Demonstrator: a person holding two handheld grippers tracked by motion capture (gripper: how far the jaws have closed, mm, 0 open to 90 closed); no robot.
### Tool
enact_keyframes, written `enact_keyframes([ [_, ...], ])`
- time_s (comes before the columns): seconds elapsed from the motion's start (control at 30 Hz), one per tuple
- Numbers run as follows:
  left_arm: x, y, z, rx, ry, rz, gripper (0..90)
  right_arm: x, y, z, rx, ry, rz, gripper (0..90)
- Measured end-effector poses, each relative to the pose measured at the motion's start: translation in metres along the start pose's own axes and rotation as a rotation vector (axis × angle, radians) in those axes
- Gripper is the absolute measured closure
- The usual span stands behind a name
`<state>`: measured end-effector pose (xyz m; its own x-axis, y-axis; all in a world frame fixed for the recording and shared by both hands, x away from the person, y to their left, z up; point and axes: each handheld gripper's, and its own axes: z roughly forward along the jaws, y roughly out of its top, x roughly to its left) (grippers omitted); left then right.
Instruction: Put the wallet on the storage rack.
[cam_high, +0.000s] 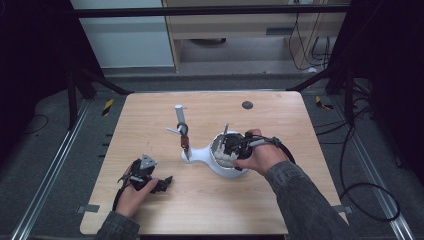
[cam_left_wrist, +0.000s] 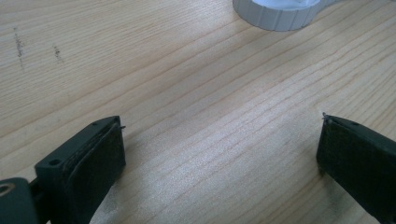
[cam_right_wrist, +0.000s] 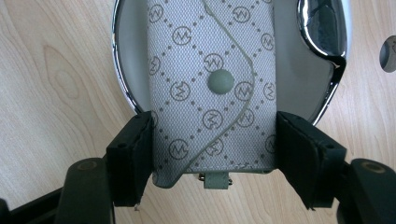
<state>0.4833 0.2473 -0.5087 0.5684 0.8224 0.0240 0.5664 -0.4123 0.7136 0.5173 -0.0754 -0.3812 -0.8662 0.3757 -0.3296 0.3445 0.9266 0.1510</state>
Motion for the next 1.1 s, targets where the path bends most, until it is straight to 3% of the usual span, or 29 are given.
enact_keyframes([
  [0.1,0.0000,0.0000,0.0000,0.000,0.000,0.000,0.6,-0.0006,0.0007,0.0012,-0.016,0.002,0.013,28.9],
  [0.17,-0.0001,0.0000,0.0000,0.000,0.000,0.000,0.6,-0.0016,0.0004,0.0016,-0.041,0.014,0.038,19.7],
  [0.33,-0.0004,-0.0002,0.0000,-0.003,-0.001,0.000,0.6,-0.0028,-0.0025,-0.0018,-0.065,0.014,0.064,18.5],
  [1.1,-0.0005,-0.0003,0.0000,-0.003,-0.001,0.000,0.6,-0.0025,-0.0031,-0.0037,-0.082,0.036,0.088,16.8],
])
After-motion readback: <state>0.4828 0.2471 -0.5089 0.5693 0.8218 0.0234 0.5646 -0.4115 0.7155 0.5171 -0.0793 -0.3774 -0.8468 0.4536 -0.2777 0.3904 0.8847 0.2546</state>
